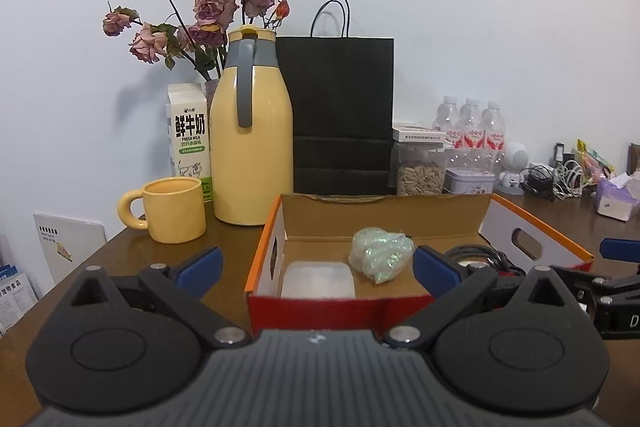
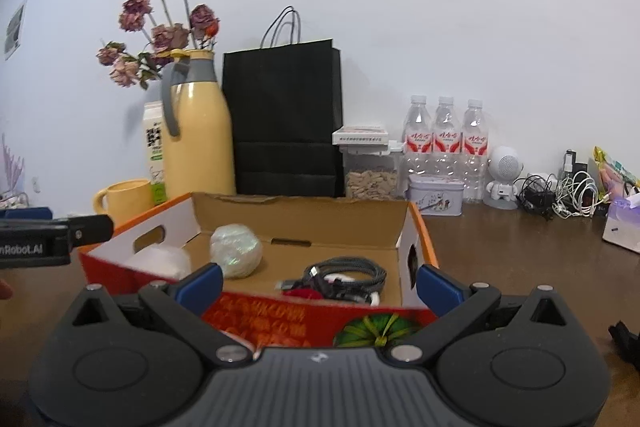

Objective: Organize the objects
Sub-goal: 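Move the right tool back to the table and grasp the plush hamster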

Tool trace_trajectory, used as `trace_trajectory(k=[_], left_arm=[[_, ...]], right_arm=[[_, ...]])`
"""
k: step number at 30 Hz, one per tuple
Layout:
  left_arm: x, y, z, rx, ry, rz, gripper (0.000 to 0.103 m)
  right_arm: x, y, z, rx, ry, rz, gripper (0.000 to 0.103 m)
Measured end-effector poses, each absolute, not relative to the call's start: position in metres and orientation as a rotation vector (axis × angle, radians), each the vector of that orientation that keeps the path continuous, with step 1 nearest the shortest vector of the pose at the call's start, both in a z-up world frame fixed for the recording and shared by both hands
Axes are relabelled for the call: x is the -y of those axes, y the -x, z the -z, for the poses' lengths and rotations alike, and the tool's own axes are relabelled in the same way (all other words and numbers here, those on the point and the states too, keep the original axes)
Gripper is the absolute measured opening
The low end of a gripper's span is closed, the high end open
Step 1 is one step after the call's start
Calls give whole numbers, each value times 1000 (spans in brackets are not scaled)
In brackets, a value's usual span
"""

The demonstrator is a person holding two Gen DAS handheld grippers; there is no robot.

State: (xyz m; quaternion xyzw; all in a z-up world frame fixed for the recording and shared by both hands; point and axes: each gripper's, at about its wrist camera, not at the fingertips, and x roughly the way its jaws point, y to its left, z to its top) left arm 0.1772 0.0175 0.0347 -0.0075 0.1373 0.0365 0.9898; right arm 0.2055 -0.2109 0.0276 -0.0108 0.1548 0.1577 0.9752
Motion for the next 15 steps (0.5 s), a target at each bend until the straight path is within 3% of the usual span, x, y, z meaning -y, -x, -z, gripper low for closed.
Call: trace_trajectory(k=[15], left_arm=[[-27,-130,-23,-433,-13,-63,103]], right_arm=[[190,-161,-19,-464,44,-381,103]])
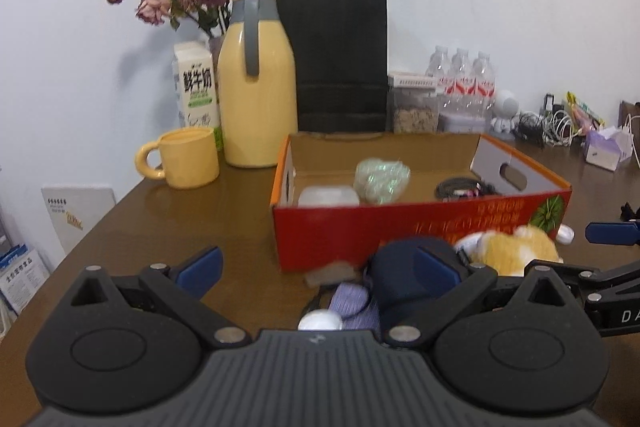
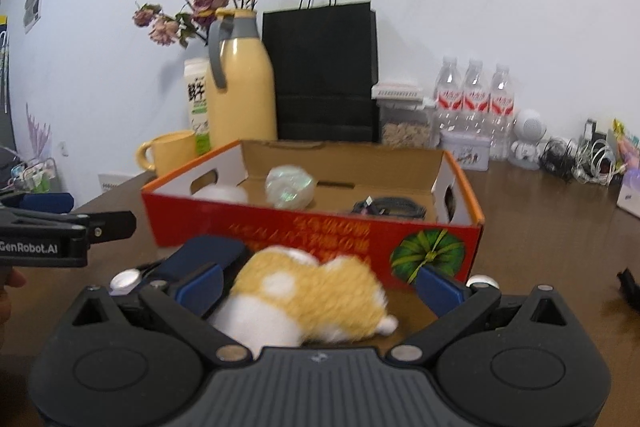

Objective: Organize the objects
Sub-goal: 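Move the right tool back to the table and grasp the plush hamster, then grasp the navy pouch with the left tool while the right tool holds the hamster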

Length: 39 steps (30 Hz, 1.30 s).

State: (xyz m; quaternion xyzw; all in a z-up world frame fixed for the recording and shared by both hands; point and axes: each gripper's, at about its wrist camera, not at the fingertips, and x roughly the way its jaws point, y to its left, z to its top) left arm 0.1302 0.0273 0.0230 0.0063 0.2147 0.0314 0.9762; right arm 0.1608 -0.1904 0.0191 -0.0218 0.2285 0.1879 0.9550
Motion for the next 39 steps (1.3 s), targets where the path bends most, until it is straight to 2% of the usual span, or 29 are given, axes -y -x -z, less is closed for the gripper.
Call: trace_trajectory(k=[4,12,16,18,27,39], left_arm=[[-34,-121,-19,-456,5,-71,103],[-44,-109,-14,-477,33,-76,103],[-47,-102,-15,-475,65,-48,103],[-46,-101,-16,-470,64,-43,103],[-35,-104,-13,-489,57,-17,103],[-6,-122,-11,-524,42,23,103]], right_arm=[[183,-158,-12,-518,37,-380,101],[170,-164,1,-606,-10,-395,71],[167,-167,6,-623,-38,-383,68],[166,-169,8,-633,-45,-386,56],[165,-161,8,-596,-30,-398,49],[192,-150,0,-467,15,-340,48]])
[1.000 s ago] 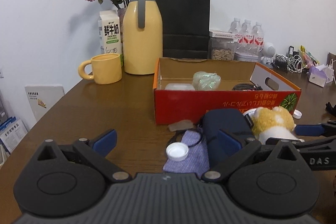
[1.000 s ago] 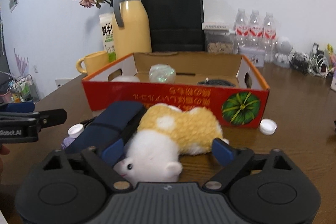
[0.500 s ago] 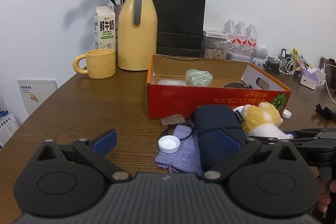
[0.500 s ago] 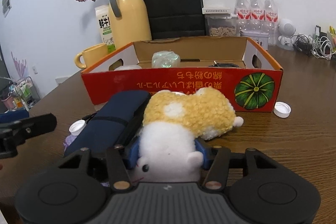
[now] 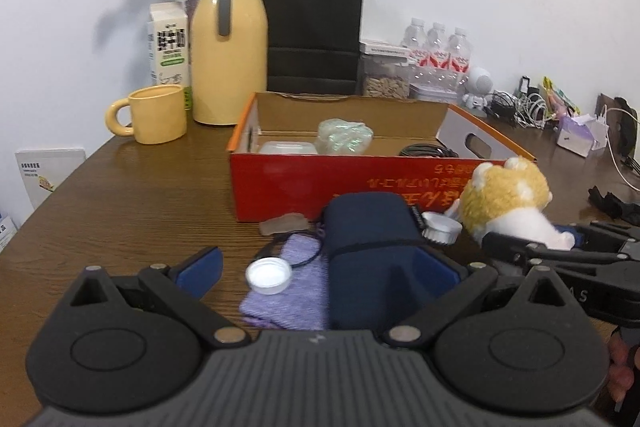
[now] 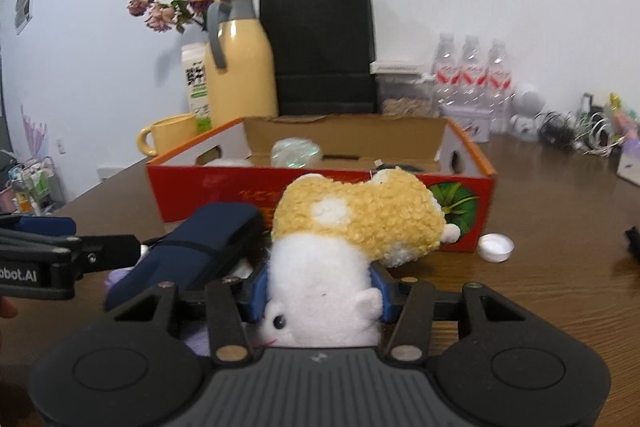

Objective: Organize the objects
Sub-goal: 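Grasp the navy pouch with the left tool while the right tool holds the hamster, then carry pouch and hamster into the box and open both tools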

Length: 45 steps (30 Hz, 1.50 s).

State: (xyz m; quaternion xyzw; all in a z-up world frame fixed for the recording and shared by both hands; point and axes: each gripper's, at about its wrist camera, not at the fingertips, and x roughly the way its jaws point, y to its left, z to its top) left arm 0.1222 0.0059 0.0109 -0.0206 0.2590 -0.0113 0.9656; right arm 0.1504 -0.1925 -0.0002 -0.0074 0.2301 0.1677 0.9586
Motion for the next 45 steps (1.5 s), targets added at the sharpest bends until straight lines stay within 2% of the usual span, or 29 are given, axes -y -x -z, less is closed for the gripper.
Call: trace_trajectory(k=[11,26,28,31,32,45], left_arm=[[27,-151,-1,-595,20,44,103],[35,-175,15,-671,76,0,102],[37,-174,16,-671,78,17,99],[40,-172,16,-658,63,6,83],[39,-172,15,-652,63,-6,72],[29,-162,9,-597,112,14,66]], right_arm=[[221,-154,0,-428,1,-308,48],[223,-150,0,-404,-2,-327,48],[223,-150,0,-403,0,-328,48],[223,-149,0,-403,2,-328,48],[223,-150,0,-403,3,-328,48],[220,-149,1,-403,19,-321,49]])
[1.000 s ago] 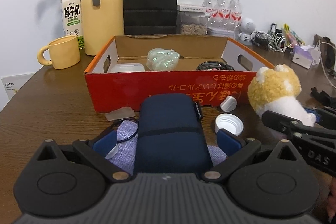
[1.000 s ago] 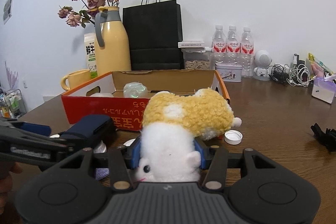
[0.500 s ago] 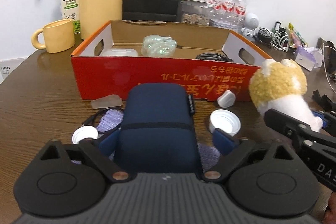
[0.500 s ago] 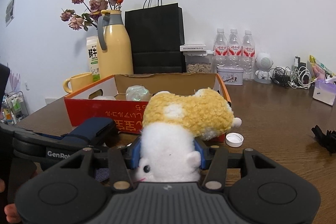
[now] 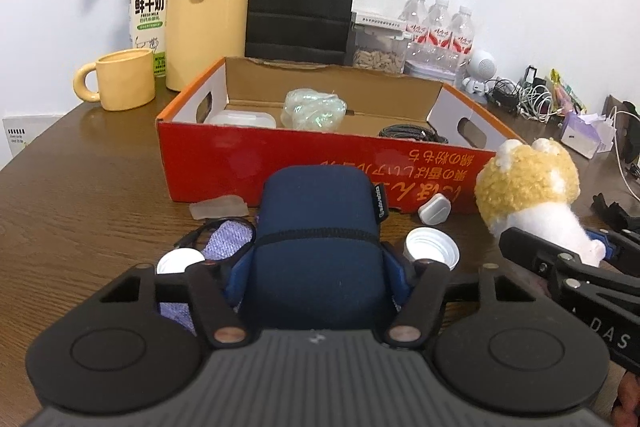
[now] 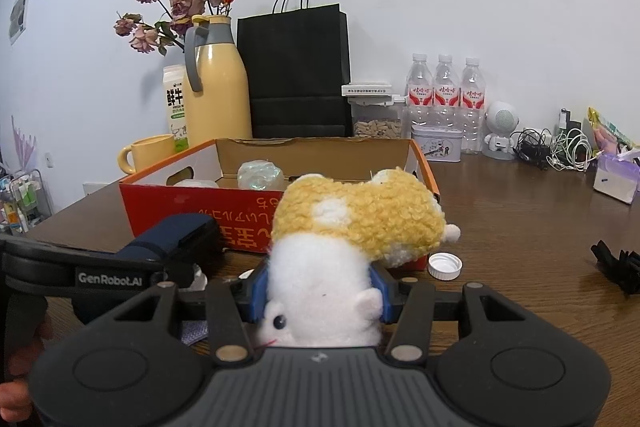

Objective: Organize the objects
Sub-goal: 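Carry pouch and hamster into the box and open both tools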

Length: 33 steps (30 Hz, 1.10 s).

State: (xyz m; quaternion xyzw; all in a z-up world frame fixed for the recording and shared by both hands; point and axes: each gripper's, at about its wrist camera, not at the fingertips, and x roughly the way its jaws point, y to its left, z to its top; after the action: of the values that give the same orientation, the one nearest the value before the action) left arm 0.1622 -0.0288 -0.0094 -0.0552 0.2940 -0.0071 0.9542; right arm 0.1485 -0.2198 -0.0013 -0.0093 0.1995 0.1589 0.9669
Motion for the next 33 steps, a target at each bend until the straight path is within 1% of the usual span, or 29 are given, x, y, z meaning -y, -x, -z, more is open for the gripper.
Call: trace_trajectory(k=[6,10,15,20,25,33], left_arm=[[22,-152,-7,-532,111,35,65],[19,-151,-27,-479,110,53,65],[18,-167,-48,-425,104,63,65],[16,-193,-64,-387,101,60,65],[12,-226,-65,-392,103,38,65],[8,-277,-53,-405,102,-9,65]], right_arm=[[217,-147,-1,-394,23,-336,49],[213,-150,-13,-371,23,-358,49],[202,-162,-37,-317,48,-371,49],[191,-193,-51,-303,52,-363,49],[181,-231,-54,-319,43,-347,49],[169,-287,-42,-377,37,-345,49]])
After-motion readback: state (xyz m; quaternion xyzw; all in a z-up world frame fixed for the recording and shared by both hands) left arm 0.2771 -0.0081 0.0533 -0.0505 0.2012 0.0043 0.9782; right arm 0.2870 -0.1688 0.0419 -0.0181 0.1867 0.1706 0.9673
